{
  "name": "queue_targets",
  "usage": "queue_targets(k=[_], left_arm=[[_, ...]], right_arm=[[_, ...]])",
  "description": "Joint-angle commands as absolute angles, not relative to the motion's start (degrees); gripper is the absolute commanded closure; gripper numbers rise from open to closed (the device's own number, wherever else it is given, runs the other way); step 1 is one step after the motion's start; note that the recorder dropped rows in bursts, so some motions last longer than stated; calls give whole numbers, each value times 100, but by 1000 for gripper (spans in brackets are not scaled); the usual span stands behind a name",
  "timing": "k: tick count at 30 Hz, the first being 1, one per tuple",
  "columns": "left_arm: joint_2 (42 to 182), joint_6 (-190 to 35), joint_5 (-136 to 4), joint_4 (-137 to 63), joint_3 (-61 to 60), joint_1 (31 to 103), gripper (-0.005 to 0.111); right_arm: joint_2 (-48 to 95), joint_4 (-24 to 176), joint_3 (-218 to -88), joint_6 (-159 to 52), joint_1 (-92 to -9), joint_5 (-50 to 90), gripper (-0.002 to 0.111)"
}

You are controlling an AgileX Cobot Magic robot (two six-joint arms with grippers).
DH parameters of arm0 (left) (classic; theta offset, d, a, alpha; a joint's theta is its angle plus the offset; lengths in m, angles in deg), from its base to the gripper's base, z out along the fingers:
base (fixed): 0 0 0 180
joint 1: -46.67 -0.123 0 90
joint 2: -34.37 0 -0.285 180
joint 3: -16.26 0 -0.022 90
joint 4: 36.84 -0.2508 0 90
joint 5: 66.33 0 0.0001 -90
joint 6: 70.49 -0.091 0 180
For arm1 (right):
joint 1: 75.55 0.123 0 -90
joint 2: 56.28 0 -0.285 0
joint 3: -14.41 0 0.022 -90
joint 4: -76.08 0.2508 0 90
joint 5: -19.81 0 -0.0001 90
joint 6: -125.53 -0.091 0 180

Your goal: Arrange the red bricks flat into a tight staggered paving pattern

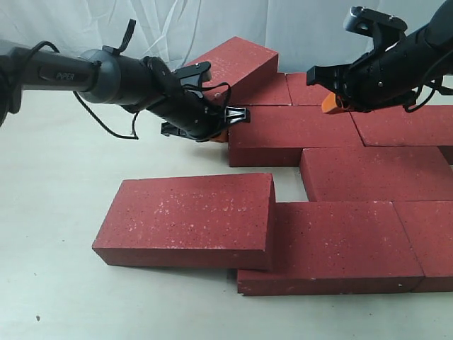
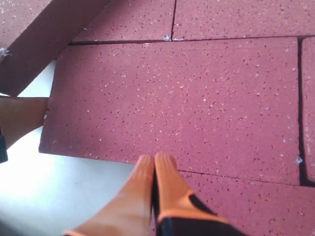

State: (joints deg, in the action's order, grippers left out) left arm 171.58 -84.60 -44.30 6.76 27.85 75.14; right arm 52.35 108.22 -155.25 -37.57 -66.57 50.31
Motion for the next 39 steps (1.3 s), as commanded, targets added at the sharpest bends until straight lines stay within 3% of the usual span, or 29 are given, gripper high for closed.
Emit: queue_targets(k=[1, 19, 29, 39], left_arm=[[17180, -8481, -4203, 856, 2874, 7644, 107], [17180, -8482, -3955, 632, 2884, 7541, 107], [17032, -8463, -3062, 430, 2884, 6951, 107], [16530, -8463, -2278, -595, 2871, 6793, 107]], right_arm=[[5180, 10760, -15544, -3761, -6684, 5024, 109], [5180, 10600, -15544, -3761, -6684, 5089, 109], [5180, 10600, -15544, -3761, -6684, 5123, 109], [5180, 10527, -15544, -3761, -6684, 5877, 109]])
